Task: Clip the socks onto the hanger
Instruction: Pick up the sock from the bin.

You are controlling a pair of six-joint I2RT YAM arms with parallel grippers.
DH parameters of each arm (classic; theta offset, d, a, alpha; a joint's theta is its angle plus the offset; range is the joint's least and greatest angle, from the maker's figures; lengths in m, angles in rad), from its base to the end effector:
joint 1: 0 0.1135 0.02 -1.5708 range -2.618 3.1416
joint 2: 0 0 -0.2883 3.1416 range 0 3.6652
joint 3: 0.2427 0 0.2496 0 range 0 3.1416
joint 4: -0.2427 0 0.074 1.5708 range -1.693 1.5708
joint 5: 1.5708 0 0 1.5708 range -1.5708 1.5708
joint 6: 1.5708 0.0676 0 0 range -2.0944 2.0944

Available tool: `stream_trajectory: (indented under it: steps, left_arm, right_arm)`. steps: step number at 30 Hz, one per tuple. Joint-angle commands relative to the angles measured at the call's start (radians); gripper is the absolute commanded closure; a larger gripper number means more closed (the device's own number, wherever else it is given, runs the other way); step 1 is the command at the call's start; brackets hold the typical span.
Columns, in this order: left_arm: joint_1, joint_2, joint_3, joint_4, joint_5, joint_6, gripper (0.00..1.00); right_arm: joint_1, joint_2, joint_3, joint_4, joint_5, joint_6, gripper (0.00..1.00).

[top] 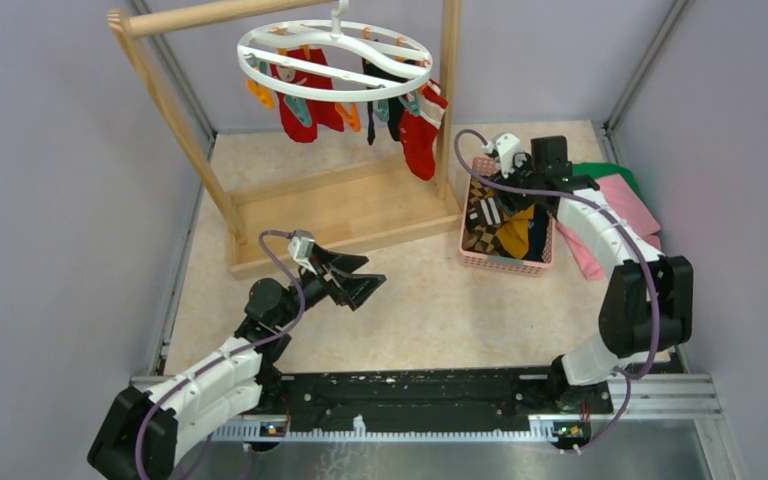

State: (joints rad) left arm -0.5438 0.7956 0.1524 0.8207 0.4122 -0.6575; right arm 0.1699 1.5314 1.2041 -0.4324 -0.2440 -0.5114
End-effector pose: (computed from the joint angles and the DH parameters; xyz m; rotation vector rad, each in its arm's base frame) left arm 0.1416 -0.1173 0.2461 0.2871 1.5085 -1.2634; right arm 0.3506 0.0767 0.2843 -0.8833 2.1293 0.1102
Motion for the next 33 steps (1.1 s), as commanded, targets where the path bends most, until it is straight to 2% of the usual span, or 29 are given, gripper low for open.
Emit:
stream_trajectory:
  steps: [1,3,5,9,14,23,30,33]
  left_arm:
    - [0.002,-0.023,-0.018,0.077,0.020,-0.010,0.00]
    - [0.002,-0.028,-0.024,0.078,0.016,-0.013,0.00]
    - [0.002,-0.030,-0.026,0.077,0.015,-0.013,0.00]
    - [0.002,-0.033,-0.028,0.078,0.016,-0.014,0.00]
    - [0.002,-0.037,-0.031,0.078,0.018,-0.017,0.00]
    - [0.002,-0.046,-0.031,0.085,0.033,-0.013,0.00]
    - [0.003,-0.016,-0.028,0.171,0.120,0.004,0.00]
    - [0.001,0.000,-0.023,0.221,0.166,0.029,0.01]
  right_arm:
    - [0.005,0.061,-0.001,0.023,0.140,-0.015,0.44]
    - [0.005,0.080,-0.003,0.027,0.161,-0.018,0.45]
    - [0.005,0.095,0.000,0.025,0.172,-0.021,0.51]
    - [0.006,0.114,0.006,0.014,0.178,-0.024,0.76]
    - [0.004,0.084,0.005,0.011,0.159,-0.027,1.00]
    - [-0.031,-0.092,0.039,-0.011,-0.008,0.043,1.00]
    - [-0.052,-0.193,0.037,-0.053,-0.164,0.038,1.00]
    - [-0.052,-0.247,0.018,-0.034,-0.170,0.039,1.00]
